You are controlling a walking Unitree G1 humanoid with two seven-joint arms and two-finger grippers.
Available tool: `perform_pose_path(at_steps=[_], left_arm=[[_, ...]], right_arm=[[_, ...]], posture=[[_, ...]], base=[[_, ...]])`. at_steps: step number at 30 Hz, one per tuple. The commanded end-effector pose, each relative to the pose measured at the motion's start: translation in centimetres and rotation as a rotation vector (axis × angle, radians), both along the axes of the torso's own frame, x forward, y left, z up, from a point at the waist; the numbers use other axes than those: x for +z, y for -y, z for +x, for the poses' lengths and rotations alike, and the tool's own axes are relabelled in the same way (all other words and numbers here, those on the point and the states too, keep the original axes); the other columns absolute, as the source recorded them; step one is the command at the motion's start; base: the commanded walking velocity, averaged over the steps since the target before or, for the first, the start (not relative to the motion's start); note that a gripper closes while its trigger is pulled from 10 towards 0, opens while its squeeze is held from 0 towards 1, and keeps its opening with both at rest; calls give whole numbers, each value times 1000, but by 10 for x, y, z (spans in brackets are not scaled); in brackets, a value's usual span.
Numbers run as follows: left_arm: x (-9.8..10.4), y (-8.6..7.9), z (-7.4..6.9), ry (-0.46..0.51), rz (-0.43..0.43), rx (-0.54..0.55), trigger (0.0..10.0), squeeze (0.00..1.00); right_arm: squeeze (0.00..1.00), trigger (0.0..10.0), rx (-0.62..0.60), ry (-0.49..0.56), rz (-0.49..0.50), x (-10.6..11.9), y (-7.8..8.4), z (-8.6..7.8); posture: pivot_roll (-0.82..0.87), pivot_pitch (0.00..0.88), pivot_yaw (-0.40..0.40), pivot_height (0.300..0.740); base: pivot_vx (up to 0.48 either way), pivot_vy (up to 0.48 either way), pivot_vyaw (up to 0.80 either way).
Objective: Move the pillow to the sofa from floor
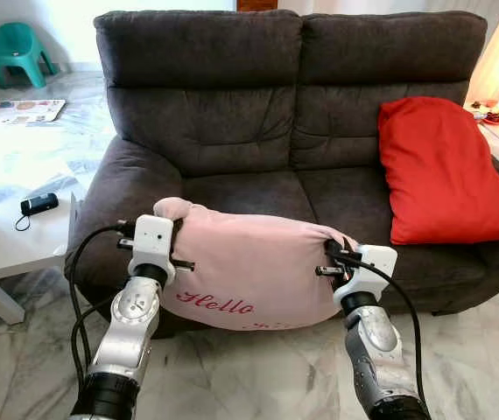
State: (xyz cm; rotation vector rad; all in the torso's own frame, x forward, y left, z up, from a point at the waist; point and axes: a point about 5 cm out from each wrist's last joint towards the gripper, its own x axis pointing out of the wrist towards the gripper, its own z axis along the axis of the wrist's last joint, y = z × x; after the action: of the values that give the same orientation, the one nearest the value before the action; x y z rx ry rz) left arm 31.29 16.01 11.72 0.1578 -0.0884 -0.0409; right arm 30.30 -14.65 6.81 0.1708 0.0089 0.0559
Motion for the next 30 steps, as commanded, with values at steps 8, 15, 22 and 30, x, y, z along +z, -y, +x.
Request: perform_pose_path(at_steps=[8, 15, 22, 30], left_arm=[[24, -19, -4, 114, -6, 84, 10000, 0], [26, -11, -2, 119, -14, 55, 10000, 0], [24, -6, 0, 111, -13, 24, 10000, 0], [20, 2, 2, 90, -14, -27, 10000, 0]], right_arm=[[0, 10000, -2, 110, 3, 28, 4, 11], [0, 10000, -11, 111, 3, 27, 6, 9], [0, 10000, -47, 120, 1, 30, 14, 9], [0, 10000, -202, 161, -24, 40, 36, 8]], posture=[[140, 0, -66, 740], [126, 0, -58, 740], [104, 0, -48, 740], [48, 0, -26, 740]], base=[[30, 0, 0], [254, 0, 0], [261, 0, 0], [267, 0, 0]])
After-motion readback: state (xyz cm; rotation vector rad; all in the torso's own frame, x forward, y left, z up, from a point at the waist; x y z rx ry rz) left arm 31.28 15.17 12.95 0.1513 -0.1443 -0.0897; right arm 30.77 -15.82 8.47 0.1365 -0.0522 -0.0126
